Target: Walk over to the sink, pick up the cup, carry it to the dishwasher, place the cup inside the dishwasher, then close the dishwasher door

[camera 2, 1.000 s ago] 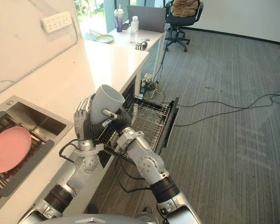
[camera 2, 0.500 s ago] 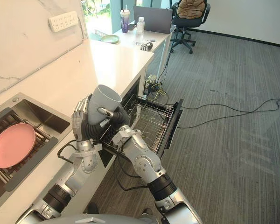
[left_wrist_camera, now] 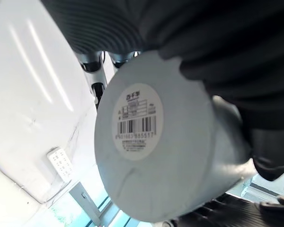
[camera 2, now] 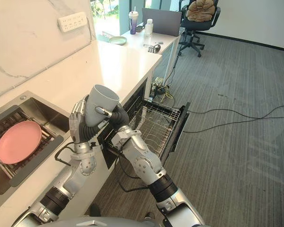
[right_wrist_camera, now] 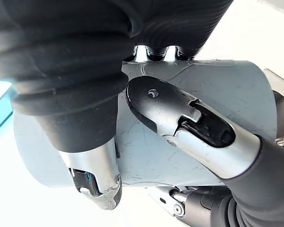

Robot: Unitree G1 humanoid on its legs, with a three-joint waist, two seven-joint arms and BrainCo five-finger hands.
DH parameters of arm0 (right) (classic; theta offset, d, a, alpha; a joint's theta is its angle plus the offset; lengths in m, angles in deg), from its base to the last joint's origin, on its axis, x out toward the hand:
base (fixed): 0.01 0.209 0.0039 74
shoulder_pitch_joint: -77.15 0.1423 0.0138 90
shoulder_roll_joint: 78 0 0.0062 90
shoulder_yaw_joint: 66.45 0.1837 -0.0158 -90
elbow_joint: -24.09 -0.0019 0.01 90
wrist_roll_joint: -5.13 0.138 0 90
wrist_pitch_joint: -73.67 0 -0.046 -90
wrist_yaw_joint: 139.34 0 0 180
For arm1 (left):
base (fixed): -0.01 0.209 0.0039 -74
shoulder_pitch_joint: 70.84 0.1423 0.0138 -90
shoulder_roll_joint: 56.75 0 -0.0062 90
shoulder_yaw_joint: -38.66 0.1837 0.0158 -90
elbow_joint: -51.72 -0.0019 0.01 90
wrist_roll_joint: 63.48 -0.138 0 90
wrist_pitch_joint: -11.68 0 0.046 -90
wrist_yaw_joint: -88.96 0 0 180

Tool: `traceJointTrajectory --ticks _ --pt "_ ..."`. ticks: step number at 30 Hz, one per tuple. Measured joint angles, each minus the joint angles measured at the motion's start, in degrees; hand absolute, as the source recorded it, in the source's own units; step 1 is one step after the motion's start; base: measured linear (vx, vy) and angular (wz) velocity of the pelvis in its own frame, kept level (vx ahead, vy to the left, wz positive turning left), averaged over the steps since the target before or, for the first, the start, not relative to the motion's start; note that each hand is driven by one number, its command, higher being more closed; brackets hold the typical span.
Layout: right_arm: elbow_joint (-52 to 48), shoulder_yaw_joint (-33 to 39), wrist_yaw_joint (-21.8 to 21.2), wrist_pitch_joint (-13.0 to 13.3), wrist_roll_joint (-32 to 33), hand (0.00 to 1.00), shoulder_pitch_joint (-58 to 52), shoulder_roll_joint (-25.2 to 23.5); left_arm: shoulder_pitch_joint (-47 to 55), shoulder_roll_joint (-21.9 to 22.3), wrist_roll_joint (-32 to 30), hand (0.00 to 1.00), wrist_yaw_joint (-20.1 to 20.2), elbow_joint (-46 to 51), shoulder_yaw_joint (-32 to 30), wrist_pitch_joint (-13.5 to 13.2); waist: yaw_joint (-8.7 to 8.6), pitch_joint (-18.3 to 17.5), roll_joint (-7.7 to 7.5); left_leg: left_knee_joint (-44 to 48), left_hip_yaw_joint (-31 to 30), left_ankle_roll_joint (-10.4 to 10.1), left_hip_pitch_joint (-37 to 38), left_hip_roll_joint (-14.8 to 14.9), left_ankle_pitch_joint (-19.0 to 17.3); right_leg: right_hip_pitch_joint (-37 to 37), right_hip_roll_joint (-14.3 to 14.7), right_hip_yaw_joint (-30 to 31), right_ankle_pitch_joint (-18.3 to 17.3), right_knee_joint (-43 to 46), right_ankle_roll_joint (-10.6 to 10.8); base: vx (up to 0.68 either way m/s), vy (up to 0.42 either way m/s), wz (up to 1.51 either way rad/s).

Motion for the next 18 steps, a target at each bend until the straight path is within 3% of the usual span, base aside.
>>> traceJointTrajectory --ticks 1,7,13,18 --pt "0.0 -0.15 0.04 0.3 0.04 1.0 0.0 0.0 0.0 -0.18 0.0 0.0 0.0 0.14 0.06 0.0 0.02 0.0 0.01 -0.01 -0.05 -0.01 0.0 0.0 0.01 0.01 0.01 0.0 0.0 0.0 0.0 0.0 0.0 0.0" --pt "-0.12 -0.62 2.47 3.24 -0.27 1.0 0.0 -0.69 0.83 -1.28 -0.09 0.0 0.04 0.16 1.85 -0.04 0.26 -0.14 0.21 -0.02 -0.14 -0.03 -0.04 0.0 0.02 -0.01 0.04 0.01 0.01 0.0 0.01 0.0 0.0 0.0" --pt "-0.2 -0.38 6.34 5.91 -17.44 1.0 0.0 -1.97 1.09 -2.04 -0.2 0.0 0.26 -0.63 2.14 0.21 0.17 -0.22 0.34 -0.03 -0.12 -0.02 -0.06 0.0 0.01 -0.14 0.04 0.14 -0.01 0.0 0.08 0.0 0.0 0.0" --pt "-0.21 3.26 12.21 9.28 -21.96 1.0 0.12 -2.7 1.93 -1.94 -1.62 0.0 0.09 -1.37 4.74 1.44 -0.04 -0.23 0.36 -0.04 0.08 0.01 -0.23 -0.01 0.02 -0.63 0.02 0.35 0.02 0.0 0.12 0.0 0.0 -0.01"
